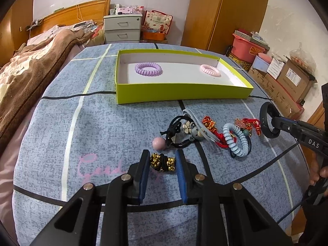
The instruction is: Organize jewelry
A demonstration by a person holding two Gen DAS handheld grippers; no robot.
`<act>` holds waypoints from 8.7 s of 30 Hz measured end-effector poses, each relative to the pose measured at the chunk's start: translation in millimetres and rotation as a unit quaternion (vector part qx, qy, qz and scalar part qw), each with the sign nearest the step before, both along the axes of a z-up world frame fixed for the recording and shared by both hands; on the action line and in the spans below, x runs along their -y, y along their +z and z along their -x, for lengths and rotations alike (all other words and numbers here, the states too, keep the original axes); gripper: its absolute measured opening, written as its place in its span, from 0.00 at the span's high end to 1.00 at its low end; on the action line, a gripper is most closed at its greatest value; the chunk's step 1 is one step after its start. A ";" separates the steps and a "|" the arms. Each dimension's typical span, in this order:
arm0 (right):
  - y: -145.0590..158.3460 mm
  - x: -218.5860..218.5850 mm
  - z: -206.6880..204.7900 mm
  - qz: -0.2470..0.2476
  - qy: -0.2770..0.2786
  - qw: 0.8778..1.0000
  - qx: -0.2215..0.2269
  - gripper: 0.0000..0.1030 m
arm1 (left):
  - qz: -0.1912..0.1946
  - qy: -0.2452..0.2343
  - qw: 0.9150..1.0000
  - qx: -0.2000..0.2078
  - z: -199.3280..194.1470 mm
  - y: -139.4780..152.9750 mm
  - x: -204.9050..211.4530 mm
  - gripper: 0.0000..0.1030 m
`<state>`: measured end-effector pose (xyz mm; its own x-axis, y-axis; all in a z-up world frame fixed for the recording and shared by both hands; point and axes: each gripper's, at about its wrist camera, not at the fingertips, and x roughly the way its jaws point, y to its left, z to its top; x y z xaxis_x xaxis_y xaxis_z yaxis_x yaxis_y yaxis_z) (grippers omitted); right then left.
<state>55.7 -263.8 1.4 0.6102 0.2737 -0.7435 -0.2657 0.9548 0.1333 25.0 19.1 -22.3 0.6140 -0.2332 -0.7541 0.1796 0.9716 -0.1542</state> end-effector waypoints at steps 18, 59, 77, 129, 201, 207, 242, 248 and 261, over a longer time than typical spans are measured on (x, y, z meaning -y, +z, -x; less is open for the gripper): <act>24.4 -5.7 -16.5 -0.009 0.002 1.000 0.018 0.86 | 0.005 0.000 0.999 0.043 -9.3 36.5 -6.5 0.74; -5.7 -77.5 -196.5 0.020 0.026 0.996 -0.079 0.86 | 0.017 -0.001 1.000 -0.007 -135.2 18.7 -4.8 0.74; -10.4 -84.9 -206.4 0.035 0.023 0.995 -0.089 0.85 | 0.015 0.005 1.000 -0.027 -142.8 7.9 -3.2 0.74; 18.1 -34.3 -57.1 0.001 0.028 1.000 -0.013 0.57 | 0.046 0.006 0.999 0.027 -37.7 43.0 -12.6 0.46; 6.5 -3.8 -18.9 -0.079 -0.016 0.997 -0.003 0.93 | -0.017 -0.020 0.999 -0.035 -38.0 -2.6 11.4 0.61; 7.3 -5.9 -18.7 -0.080 -0.014 0.997 -0.004 0.93 | -0.015 -0.024 0.999 -0.038 -38.5 -1.3 8.8 0.81; 25.9 -6.2 0.5 -0.099 -0.011 0.995 0.021 0.93 | 0.018 -0.058 0.998 0.010 4.2 47.1 19.0 0.88; 36.1 -7.8 -10.2 -0.099 -0.011 0.995 0.031 0.93 | 0.018 -0.045 0.998 0.026 -8.4 61.6 9.8 0.88; 43.1 -21.5 -70.3 -0.082 -0.005 0.996 0.036 0.93 | 0.027 -0.044 0.998 0.025 -85.4 67.4 6.7 0.88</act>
<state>126.1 -242.3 44.4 0.6643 0.3813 -0.6430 -0.2705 0.9245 0.2687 110.4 12.4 45.0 0.6260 -0.3270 -0.7080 0.2733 0.9423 -0.1936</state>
